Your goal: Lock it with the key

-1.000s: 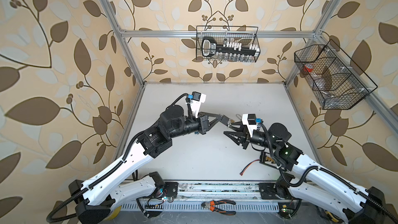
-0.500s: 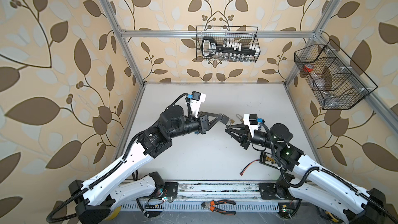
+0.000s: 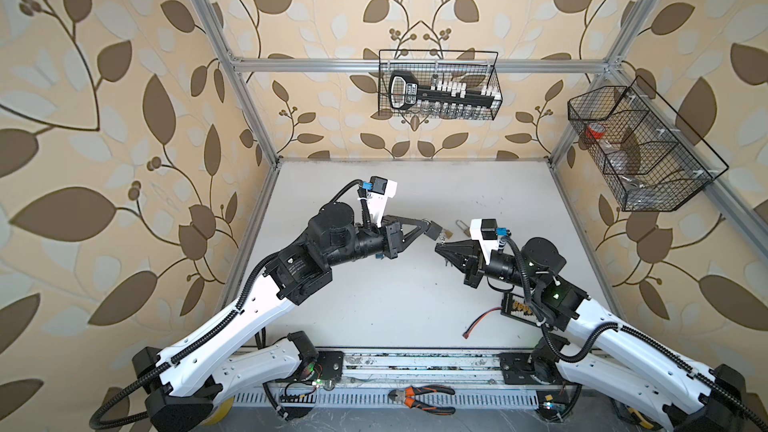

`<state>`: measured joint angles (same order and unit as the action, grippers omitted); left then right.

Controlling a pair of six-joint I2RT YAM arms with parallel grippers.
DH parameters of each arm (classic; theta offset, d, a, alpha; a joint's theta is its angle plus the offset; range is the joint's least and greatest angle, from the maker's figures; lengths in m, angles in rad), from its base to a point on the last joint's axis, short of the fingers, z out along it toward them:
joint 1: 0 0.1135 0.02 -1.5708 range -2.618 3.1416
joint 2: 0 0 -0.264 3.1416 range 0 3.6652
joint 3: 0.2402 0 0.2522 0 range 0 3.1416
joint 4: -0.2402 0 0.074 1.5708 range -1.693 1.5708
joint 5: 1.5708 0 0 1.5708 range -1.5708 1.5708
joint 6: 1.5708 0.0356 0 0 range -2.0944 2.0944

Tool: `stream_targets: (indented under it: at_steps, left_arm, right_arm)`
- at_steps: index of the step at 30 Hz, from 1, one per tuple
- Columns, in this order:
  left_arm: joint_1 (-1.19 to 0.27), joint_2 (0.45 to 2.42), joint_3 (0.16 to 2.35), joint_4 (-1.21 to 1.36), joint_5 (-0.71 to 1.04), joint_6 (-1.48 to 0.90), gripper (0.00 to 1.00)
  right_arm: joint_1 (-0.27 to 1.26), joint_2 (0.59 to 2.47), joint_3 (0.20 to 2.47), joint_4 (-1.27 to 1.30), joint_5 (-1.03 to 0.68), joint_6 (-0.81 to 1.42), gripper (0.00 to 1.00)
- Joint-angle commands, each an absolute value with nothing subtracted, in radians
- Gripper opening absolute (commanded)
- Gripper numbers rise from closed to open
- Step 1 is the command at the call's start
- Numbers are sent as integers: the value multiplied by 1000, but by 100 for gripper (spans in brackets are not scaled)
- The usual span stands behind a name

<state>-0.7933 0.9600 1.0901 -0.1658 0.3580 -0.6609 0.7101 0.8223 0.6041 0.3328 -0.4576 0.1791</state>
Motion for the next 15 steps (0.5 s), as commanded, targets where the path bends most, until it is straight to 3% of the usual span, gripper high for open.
stream_targets:
  at_steps: [1, 15]
  left_arm:
    - [-801, 916, 1095, -132, 342, -637, 0]
    - [-801, 900, 1111, -138, 357, -603, 0]
  right_arm:
    - [706, 802, 646, 297, -396, 182, 0]
    - [706, 816, 661, 205, -352, 187, 0]
